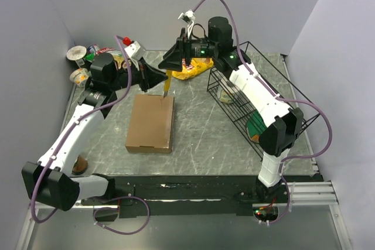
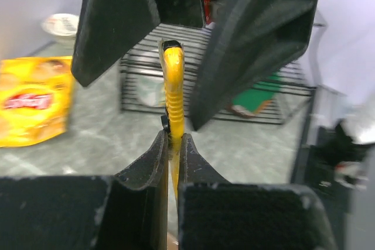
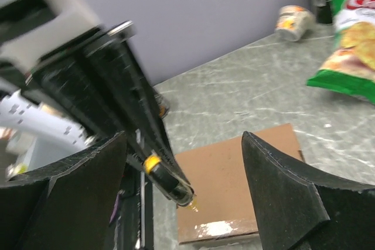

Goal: Unpack the express box

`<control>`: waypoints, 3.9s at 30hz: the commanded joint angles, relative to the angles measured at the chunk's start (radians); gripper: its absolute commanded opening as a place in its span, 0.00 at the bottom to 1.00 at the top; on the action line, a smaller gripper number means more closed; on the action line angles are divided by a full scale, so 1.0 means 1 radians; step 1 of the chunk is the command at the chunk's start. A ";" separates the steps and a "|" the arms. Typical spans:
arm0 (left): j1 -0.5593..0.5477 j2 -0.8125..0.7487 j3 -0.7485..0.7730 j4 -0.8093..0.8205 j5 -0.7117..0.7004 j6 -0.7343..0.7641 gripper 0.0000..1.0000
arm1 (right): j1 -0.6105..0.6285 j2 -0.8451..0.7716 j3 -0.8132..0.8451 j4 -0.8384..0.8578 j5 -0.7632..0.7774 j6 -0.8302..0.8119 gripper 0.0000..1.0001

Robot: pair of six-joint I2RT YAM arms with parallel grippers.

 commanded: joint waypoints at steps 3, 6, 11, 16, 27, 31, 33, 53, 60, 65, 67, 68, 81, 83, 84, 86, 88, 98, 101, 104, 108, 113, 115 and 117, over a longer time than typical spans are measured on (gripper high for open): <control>0.078 0.071 0.010 0.187 0.314 -0.240 0.01 | -0.044 -0.009 -0.019 0.095 -0.144 0.006 0.85; 0.078 0.076 0.007 0.192 0.323 -0.235 0.01 | -0.064 -0.015 -0.027 0.093 -0.162 0.003 0.80; 0.079 0.096 0.015 0.196 0.349 -0.243 0.01 | -0.070 -0.020 -0.046 0.115 -0.200 0.010 0.76; 0.079 0.116 0.038 0.187 0.367 -0.241 0.01 | -0.061 0.000 -0.051 0.103 -0.210 0.003 0.70; 0.082 0.136 0.045 0.175 0.363 -0.227 0.01 | -0.058 0.026 -0.008 0.129 -0.369 -0.015 0.00; 0.082 0.134 0.045 0.175 0.363 -0.226 0.01 | -0.062 0.025 -0.007 0.090 -0.369 -0.048 0.00; 0.084 0.136 0.044 0.173 0.361 -0.224 0.01 | -0.062 0.025 -0.019 0.104 -0.363 -0.040 0.00; 0.006 0.029 0.052 -0.405 -0.228 0.551 0.01 | -0.142 -0.020 -0.016 -0.020 0.010 -0.132 0.67; -0.172 -0.119 -0.315 -0.147 -0.689 0.828 0.01 | -0.173 -0.056 -0.120 -0.088 0.086 -0.200 0.66; -0.292 -0.114 -0.441 -0.080 -0.774 0.882 0.01 | -0.174 -0.052 -0.151 -0.141 0.125 -0.240 0.67; -0.324 -0.125 -0.502 -0.035 -0.829 0.911 0.01 | -0.174 -0.059 -0.180 -0.152 0.137 -0.252 0.67; -0.332 -0.128 -0.516 -0.025 -0.838 0.920 0.01 | -0.174 -0.064 -0.192 -0.155 0.145 -0.256 0.67; -0.306 -0.241 -0.438 -0.185 -0.552 0.870 0.62 | -0.163 -0.101 -0.425 -0.135 0.117 -0.293 0.67; -0.281 -0.232 -0.394 -0.233 -0.515 0.851 0.63 | -0.154 -0.096 -0.433 -0.144 0.077 -0.308 0.67; -0.239 -0.219 -0.334 -0.315 -0.443 0.833 0.64 | -0.147 -0.093 -0.439 -0.149 0.045 -0.350 0.67; -0.177 -0.142 -0.266 -0.409 -0.360 0.816 0.64 | -0.114 -0.092 -0.447 -0.189 -0.001 -0.417 0.66; -0.096 -0.062 -0.179 -0.506 -0.286 0.776 0.63 | -0.082 -0.079 -0.439 -0.253 -0.044 -0.567 0.66; 0.028 -0.090 -0.211 -0.377 -0.416 0.446 0.96 | 0.074 0.037 -0.438 -0.388 -0.015 -0.743 0.65; 0.035 -0.106 -0.226 -0.374 -0.433 0.356 0.96 | 0.085 0.049 -0.462 -0.347 0.005 -0.680 0.62; 0.058 -0.134 -0.243 -0.380 -0.397 0.285 0.96 | 0.085 0.078 -0.476 -0.338 0.013 -0.661 0.61; 0.093 -0.142 -0.232 -0.426 -0.305 0.236 0.98 | 0.084 0.131 -0.442 -0.344 0.010 -0.652 0.60; 0.140 -0.140 -0.232 -0.416 -0.294 0.132 0.97 | 0.084 0.186 -0.427 -0.322 0.002 -0.625 0.60; 0.169 -0.129 -0.235 -0.405 -0.242 0.101 0.97 | 0.085 0.194 -0.422 -0.327 -0.030 -0.625 0.60; 0.212 -0.128 -0.252 -0.391 -0.220 0.066 0.97 | 0.085 0.203 -0.421 -0.335 -0.059 -0.623 0.60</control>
